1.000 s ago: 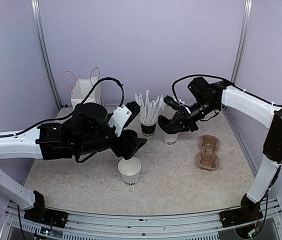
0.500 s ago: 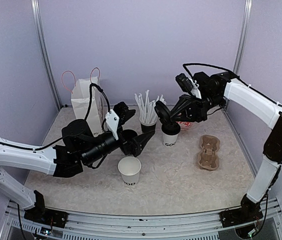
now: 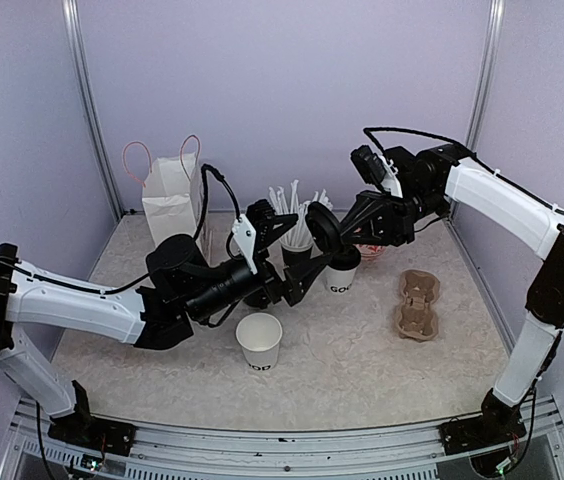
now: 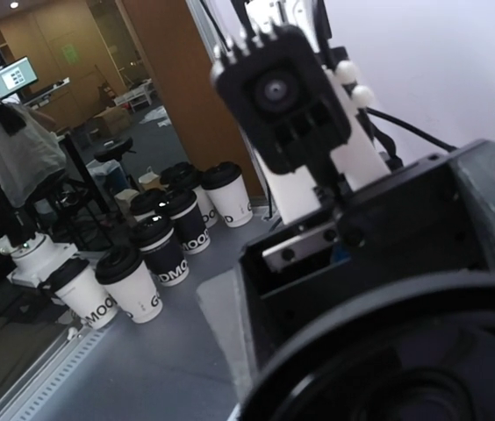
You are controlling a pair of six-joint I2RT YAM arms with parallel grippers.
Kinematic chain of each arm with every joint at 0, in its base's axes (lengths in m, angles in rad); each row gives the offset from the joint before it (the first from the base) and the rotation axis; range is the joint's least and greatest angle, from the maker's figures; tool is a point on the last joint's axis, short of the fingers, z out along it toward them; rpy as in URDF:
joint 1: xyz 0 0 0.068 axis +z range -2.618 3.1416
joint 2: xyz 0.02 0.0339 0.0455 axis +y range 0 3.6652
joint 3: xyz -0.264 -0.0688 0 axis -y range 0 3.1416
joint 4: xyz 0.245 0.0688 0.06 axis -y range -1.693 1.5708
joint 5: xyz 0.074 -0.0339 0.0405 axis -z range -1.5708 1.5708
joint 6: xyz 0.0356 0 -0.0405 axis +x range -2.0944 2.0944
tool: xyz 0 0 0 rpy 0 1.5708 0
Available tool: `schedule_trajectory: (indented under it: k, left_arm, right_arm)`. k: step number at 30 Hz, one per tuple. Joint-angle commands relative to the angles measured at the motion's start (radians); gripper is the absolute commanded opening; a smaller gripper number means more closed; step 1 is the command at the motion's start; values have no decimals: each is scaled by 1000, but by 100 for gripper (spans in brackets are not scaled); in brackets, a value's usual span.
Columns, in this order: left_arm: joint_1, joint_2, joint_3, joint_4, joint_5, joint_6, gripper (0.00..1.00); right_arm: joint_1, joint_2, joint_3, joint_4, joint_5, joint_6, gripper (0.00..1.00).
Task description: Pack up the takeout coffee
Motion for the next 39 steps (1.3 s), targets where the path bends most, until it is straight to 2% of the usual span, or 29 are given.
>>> schedule_trajectory:
  k: [1, 11, 19, 22, 25, 30, 33, 36, 39]
  left_arm:
    - [8, 28, 40, 70, 58, -40, 91]
    - [11, 86, 90, 87, 91, -88, 86]
    - [12, 109, 113, 88, 67, -99, 77]
    - [15, 103, 110, 72, 69, -105, 74]
    - [22, 73, 106, 26, 67, -112, 73]
    - [40, -16, 83, -115, 52, -110, 72]
    - [52, -97, 85, -274, 51, -110, 72]
    - [73, -171, 138, -538, 62, -115, 72]
    - [93, -203, 251, -922, 10, -145, 72]
  right_arm:
    - [13, 1, 23, -15, -27, -3, 10]
    - [14, 0, 12, 16, -38, 35, 10]
    - [14, -4, -7, 52, -43, 74, 12]
    - [14, -6, -11, 63, -28, 89, 15]
    - [12, -15, -15, 91, 20, 121, 23]
    - [-24, -43, -53, 163, 89, 198, 41]
    - [-72, -59, -72, 194, 136, 221, 49]
    - [-103, -78, -114, 233, 212, 232, 55]
    - [-104, -108, -195, 349, 309, 283, 59]
